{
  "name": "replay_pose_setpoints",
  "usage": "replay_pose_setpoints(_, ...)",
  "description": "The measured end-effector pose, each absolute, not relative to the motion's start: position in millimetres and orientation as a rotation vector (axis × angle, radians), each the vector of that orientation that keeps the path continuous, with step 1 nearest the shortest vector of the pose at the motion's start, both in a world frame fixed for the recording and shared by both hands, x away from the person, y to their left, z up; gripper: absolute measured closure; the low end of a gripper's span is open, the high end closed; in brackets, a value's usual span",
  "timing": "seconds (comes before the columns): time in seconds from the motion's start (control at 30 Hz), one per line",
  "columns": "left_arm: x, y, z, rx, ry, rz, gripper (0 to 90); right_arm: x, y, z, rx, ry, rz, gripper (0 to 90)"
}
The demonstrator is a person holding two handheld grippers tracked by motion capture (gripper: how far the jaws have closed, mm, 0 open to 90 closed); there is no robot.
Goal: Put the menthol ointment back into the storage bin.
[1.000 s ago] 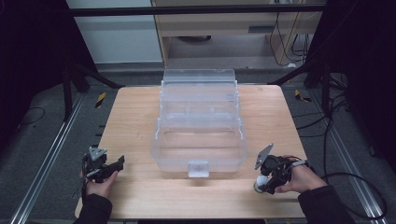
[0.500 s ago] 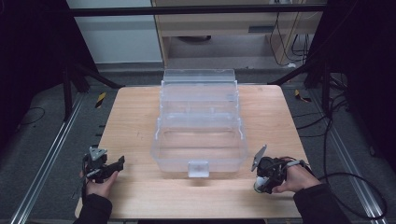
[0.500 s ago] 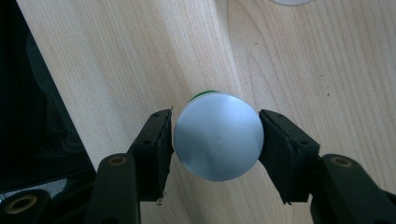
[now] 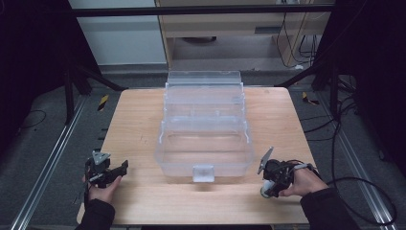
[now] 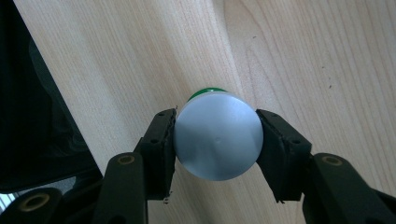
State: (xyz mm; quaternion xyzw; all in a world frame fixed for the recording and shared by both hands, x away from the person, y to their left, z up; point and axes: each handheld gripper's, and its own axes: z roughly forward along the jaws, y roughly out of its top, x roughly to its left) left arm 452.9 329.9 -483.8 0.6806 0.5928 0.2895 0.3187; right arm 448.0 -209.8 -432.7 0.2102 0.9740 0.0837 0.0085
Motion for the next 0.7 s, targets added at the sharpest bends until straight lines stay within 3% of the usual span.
replay_pose_setpoints(0.7, 453, 329, -485, 1.802, 1.559, 0.758, 29.5, 446, -218, -383, 0.750, 2.973, 0.420, 50.2)
